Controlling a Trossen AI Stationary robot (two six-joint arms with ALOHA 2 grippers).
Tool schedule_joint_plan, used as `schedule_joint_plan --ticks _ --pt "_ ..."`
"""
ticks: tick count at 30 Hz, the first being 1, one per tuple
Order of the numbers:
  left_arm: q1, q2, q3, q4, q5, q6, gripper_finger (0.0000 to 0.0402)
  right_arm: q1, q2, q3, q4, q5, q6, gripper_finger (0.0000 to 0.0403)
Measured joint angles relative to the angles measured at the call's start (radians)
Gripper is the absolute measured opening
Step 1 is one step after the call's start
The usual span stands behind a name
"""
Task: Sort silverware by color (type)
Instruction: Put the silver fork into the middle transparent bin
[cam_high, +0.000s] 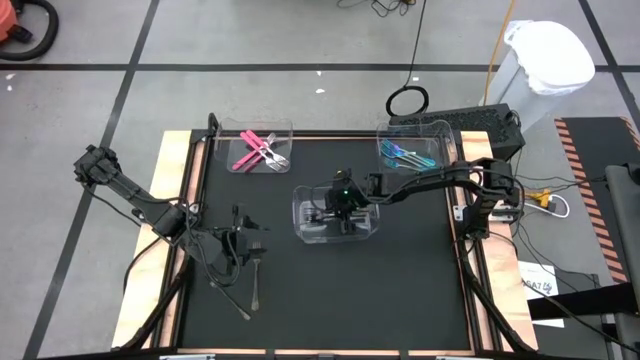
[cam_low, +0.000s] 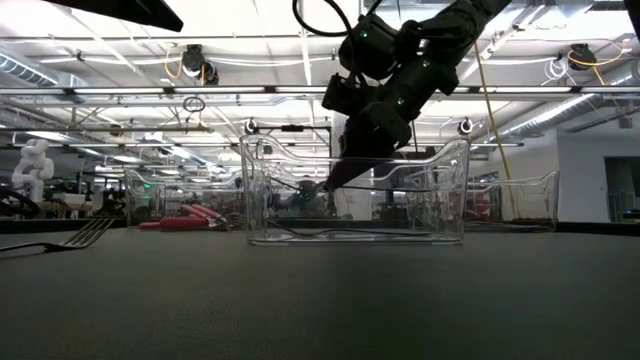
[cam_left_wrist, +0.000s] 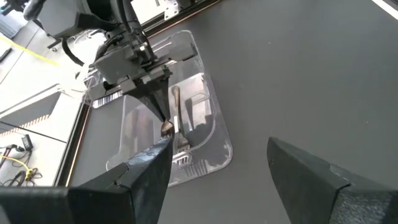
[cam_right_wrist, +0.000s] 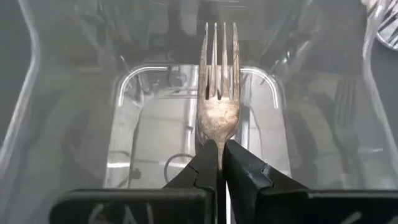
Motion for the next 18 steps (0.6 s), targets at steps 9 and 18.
schedule_joint_plan --ticks 9,18 --pt "0.000 0.000 0.000 0.000 0.000 0.001 0.0262 0.001 0.001 -0.001 0.022 -0.004 0.000 0.0016" --pt "0.000 0.000 0.000 0.003 -0.005 0.002 0.0262 -0.006 0.084 0.000 0.077 -0.003 -0.015 0.0016"
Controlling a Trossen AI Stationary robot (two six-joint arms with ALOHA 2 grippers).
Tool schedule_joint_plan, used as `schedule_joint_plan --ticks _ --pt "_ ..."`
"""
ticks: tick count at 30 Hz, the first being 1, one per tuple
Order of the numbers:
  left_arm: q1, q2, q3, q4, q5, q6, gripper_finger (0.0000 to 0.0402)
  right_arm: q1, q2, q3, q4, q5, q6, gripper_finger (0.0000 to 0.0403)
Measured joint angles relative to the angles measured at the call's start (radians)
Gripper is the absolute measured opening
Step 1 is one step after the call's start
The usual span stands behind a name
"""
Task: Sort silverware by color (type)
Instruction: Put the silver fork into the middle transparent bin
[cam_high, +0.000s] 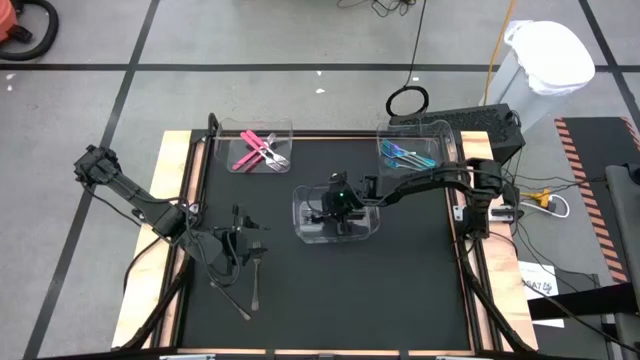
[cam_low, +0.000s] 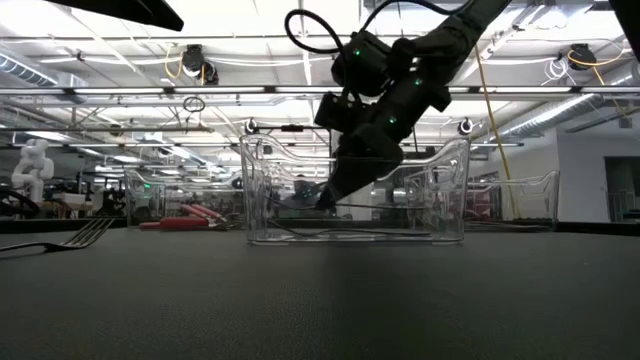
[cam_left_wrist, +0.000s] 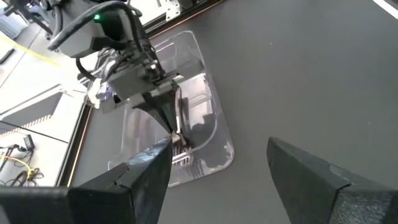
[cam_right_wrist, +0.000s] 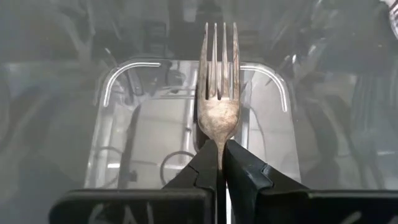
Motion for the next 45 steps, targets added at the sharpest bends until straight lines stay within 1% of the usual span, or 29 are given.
schedule_joint_plan --ticks 12,16,24,28,36,45 --pt "0.000 0.000 0.000 -0.001 -0.001 0.018 0.0262 -0.011 0.002 0.001 -0.002 0.000 0.005 0.0017" --pt "0.000 0.000 0.000 -0.001 -0.001 0.018 0.0262 -0.005 0.002 0.001 -0.003 0.001 0.004 0.0032" --pt "0.000 0.000 0.000 0.000 0.000 0.018 0.0262 -0.004 0.002 0.001 0.001 0.003 0.007 0.0077" --pt "0.000 0.000 0.000 0.000 0.000 0.018 0.0262 -0.004 0.002 0.002 0.000 0.003 0.010 0.0091" --pt "0.000 0.000 0.000 -0.001 0.000 0.018 0.0262 -0.001 0.005 0.024 -0.018 -0.001 0.033 0.0106" --pt "0.000 0.000 0.000 0.000 0.000 0.017 0.0262 0.004 0.005 0.026 -0.019 -0.002 0.034 0.0107"
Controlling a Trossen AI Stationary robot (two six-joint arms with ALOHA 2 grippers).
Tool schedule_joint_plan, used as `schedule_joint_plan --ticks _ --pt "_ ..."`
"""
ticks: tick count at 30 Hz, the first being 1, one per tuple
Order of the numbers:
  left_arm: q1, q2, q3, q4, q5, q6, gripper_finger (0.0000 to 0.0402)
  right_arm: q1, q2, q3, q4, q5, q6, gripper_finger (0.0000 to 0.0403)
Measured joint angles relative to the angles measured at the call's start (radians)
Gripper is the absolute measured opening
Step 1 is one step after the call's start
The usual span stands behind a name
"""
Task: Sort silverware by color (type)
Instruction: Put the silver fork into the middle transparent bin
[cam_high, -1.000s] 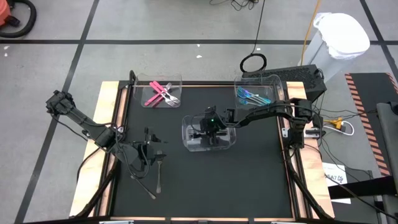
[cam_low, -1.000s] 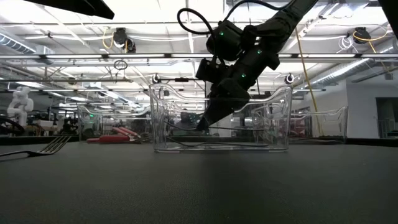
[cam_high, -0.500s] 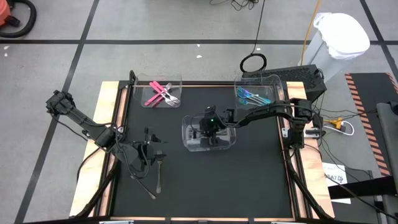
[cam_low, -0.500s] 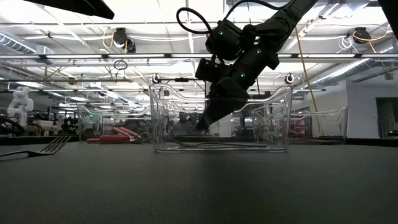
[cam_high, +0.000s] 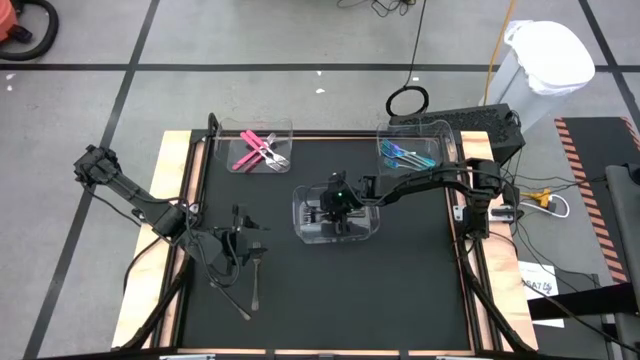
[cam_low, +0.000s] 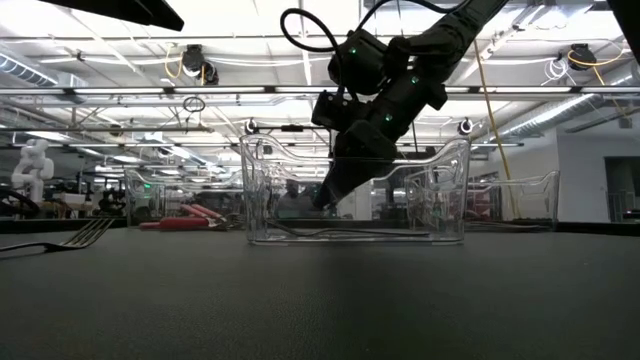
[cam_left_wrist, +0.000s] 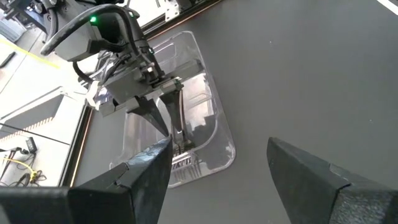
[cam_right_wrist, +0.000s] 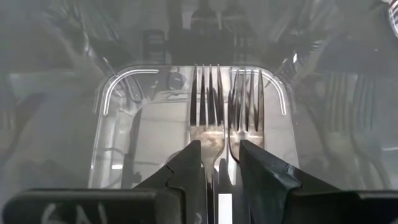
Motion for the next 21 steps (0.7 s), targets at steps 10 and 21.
schedule_joint_plan --ticks 10,21 --pt "0.000 0.000 0.000 0.000 0.000 0.000 0.0262 0.000 0.000 0.000 0.000 0.002 -0.001 0.0107" --pt "0.000 0.000 0.000 -0.002 0.000 0.000 0.0262 0.015 -0.068 0.002 -0.026 0.062 0.009 0.0139"
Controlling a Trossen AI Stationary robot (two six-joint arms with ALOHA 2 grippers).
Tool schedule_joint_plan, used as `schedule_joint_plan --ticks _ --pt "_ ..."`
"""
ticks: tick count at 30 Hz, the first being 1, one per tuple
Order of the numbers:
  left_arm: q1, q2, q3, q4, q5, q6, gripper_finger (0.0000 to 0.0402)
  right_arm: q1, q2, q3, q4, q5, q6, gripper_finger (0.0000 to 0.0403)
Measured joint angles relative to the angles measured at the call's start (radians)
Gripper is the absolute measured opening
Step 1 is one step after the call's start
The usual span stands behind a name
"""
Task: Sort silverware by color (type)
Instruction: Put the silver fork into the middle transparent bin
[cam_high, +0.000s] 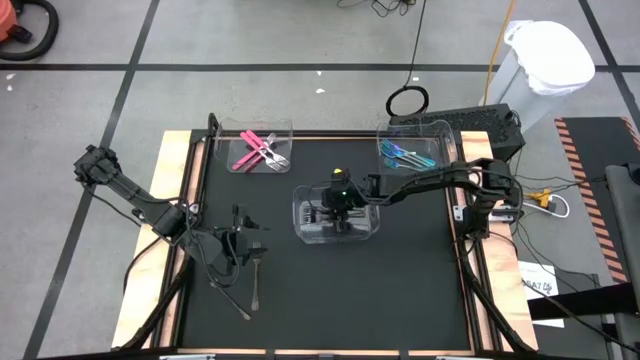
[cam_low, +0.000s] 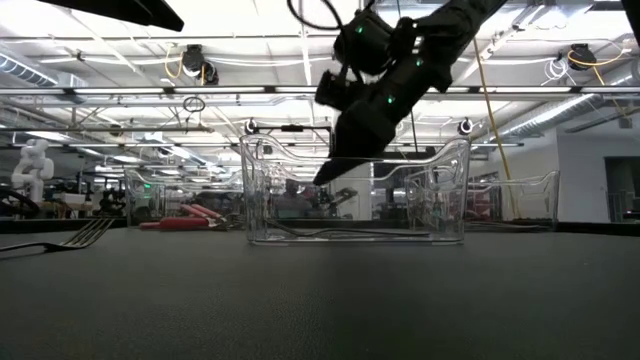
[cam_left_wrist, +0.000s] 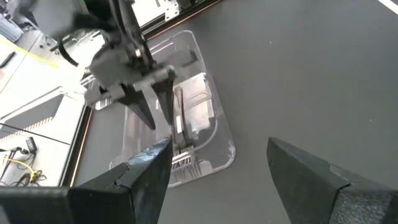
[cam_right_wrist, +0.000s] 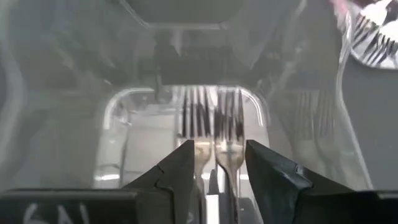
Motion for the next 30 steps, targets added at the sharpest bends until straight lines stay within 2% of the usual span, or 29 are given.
schedule_joint_plan --ticks 7,19,30 --pt "0.000 0.000 0.000 -0.007 0.012 -0.006 0.0262 0.039 -0.078 0.000 -0.033 -0.003 0.014 0.0148" --pt "0.000 0.003 0.000 -0.132 0.117 -0.174 0.0262 0.116 -0.173 0.000 -0.110 -0.004 0.007 0.0148" --pt "-0.001 0.122 0.000 -0.235 0.178 -0.207 0.0262 0.142 -0.185 0.000 -0.140 -0.002 -0.013 0.0148"
